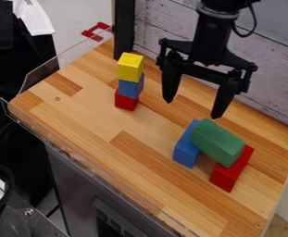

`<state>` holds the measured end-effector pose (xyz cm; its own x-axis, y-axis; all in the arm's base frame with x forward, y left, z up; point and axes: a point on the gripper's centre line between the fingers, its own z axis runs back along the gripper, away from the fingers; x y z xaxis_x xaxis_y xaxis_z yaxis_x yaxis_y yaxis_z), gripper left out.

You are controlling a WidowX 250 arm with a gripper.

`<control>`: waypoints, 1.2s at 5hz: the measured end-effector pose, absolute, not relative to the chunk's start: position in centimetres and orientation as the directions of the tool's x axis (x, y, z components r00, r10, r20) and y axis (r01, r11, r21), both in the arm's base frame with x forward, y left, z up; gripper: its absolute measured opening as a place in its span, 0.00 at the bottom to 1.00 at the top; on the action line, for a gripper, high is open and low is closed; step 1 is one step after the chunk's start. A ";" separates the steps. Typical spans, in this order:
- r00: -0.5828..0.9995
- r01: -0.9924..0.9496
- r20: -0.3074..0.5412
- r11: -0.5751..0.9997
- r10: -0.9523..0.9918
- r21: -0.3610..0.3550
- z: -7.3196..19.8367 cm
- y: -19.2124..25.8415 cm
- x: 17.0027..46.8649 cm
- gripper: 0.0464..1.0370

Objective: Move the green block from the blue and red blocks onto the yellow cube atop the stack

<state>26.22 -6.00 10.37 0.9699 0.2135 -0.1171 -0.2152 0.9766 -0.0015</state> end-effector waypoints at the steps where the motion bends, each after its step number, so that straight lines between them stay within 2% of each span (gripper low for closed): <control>1: 0.965 -0.216 -0.151 0.976 0.215 0.012 9.5 -6.0 25.9 0.96; 4: 0.937 -0.344 -0.094 0.934 0.336 -0.096 9.8 -8.6 28.2 0.96; 5: 0.829 -0.556 -0.103 0.828 0.549 -0.064 9.2 -8.9 28.9 0.96; 6: 0.673 -0.733 -0.109 0.680 0.731 0.034 7.2 -8.9 29.0 0.96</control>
